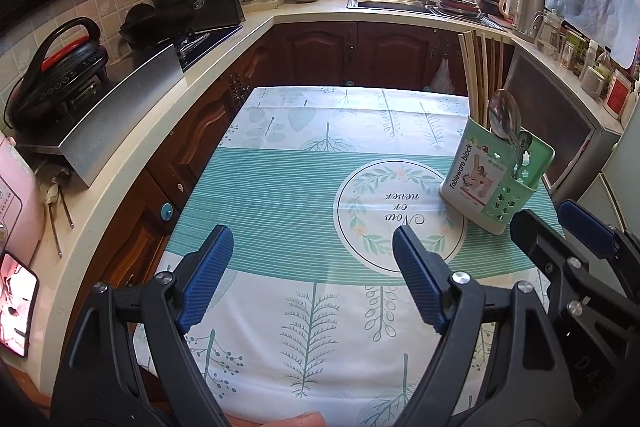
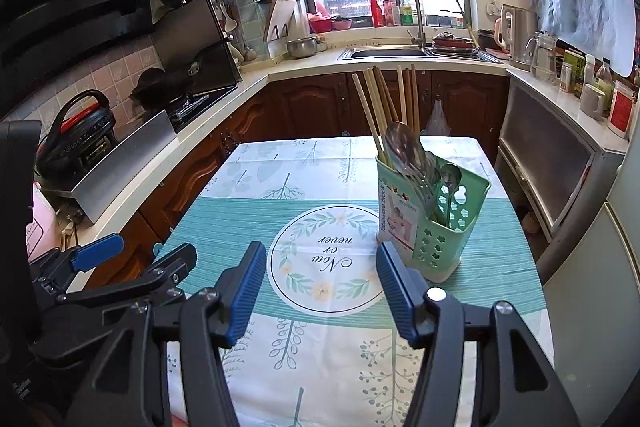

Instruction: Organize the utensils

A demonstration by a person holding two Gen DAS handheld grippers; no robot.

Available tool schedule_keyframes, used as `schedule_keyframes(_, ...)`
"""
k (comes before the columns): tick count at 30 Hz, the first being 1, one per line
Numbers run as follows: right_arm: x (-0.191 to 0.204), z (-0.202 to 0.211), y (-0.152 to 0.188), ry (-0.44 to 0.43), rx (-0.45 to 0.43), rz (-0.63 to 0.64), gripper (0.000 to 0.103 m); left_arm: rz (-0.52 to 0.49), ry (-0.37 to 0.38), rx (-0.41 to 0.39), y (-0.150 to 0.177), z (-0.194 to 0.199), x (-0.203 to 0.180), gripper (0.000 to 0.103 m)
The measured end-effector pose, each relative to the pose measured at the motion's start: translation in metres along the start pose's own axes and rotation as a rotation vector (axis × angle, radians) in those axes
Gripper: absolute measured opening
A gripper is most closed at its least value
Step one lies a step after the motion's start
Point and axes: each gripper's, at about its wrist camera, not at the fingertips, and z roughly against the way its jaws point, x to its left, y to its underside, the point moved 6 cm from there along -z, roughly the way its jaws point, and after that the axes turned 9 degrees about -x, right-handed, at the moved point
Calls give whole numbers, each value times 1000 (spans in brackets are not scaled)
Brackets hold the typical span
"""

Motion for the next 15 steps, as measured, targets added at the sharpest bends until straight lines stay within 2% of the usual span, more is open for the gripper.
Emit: schedule_keyframes(15,-3,-6,4,2,14,-8,58,0,1,15,2,-6,-1,80)
